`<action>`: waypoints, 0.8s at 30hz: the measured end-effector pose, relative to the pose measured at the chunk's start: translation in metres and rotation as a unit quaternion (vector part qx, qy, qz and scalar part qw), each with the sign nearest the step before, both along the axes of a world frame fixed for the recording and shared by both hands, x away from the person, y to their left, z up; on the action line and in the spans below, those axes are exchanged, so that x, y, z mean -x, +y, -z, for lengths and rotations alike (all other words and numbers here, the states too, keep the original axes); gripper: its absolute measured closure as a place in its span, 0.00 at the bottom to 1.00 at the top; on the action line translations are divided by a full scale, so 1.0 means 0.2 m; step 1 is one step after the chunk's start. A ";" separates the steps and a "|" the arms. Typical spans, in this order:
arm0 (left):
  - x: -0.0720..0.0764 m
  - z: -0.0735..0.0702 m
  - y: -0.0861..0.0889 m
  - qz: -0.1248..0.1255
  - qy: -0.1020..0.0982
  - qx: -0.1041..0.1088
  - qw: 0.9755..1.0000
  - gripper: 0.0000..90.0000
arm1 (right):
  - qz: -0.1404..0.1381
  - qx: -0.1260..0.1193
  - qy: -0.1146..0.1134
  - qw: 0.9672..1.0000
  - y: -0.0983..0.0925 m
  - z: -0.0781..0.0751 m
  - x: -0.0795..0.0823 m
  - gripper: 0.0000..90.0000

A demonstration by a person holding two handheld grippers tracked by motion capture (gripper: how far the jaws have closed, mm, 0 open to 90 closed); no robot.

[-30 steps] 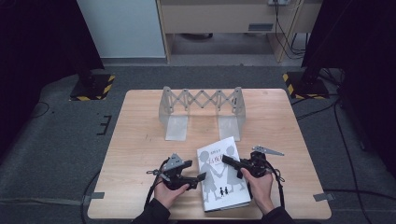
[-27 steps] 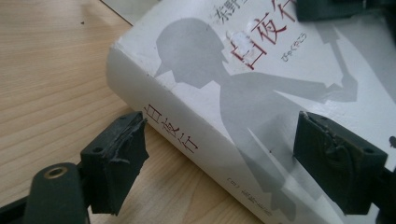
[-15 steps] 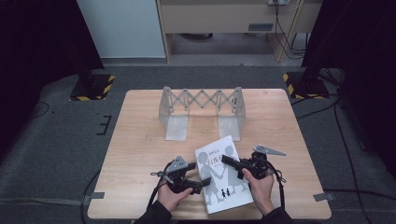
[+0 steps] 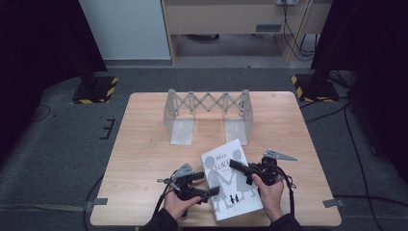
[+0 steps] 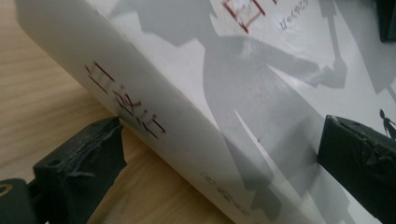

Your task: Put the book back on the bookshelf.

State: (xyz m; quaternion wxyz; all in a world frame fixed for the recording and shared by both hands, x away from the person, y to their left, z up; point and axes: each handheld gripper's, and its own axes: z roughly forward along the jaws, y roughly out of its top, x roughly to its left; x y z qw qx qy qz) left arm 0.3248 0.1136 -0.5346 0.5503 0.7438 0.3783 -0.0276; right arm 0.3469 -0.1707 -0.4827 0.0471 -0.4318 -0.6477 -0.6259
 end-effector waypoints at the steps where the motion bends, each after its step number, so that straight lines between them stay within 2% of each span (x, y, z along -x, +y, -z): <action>1: 0.00 0.00 0.00 0.000 0.001 0.001 1.000 0.00 | -0.001 -0.001 -0.003 1.000 0.00 0.00 0.00 0.92; 4: 0.00 0.01 -0.01 0.006 0.007 0.008 1.000 0.00 | -0.003 -0.006 -0.006 1.000 -0.01 0.00 0.00 0.92; 7: 0.00 0.02 -0.02 0.020 0.024 0.023 0.999 0.00 | -0.006 -0.010 -0.007 1.000 0.00 0.00 0.00 0.92; 12: -0.01 0.03 -0.02 0.025 0.029 0.026 0.999 0.00 | -0.007 -0.003 -0.004 1.000 0.00 0.01 -0.01 0.92; 17: -0.02 0.04 -0.03 0.020 0.037 0.022 0.999 0.00 | -0.004 -0.001 0.011 1.000 -0.01 0.03 -0.03 0.91; 20: -0.03 0.05 -0.03 0.019 0.047 0.017 0.999 0.00 | -0.001 0.021 0.006 1.000 -0.01 0.05 -0.04 0.86; 21: -0.03 0.05 -0.04 0.015 0.061 0.013 0.998 0.00 | 0.003 0.058 -0.010 0.998 0.00 0.05 -0.05 0.79; 22: -0.04 0.06 -0.04 0.015 0.069 0.011 0.997 0.00 | 0.006 0.073 -0.017 0.997 0.00 0.06 -0.05 0.76; 23: -0.04 0.06 -0.04 0.015 0.069 0.011 0.997 0.00 | 0.006 0.073 -0.017 0.997 0.00 0.06 -0.05 0.76; 24: -0.03 0.05 -0.04 0.013 0.068 0.007 0.998 0.00 | 0.009 0.100 -0.023 0.995 0.01 0.07 -0.05 0.72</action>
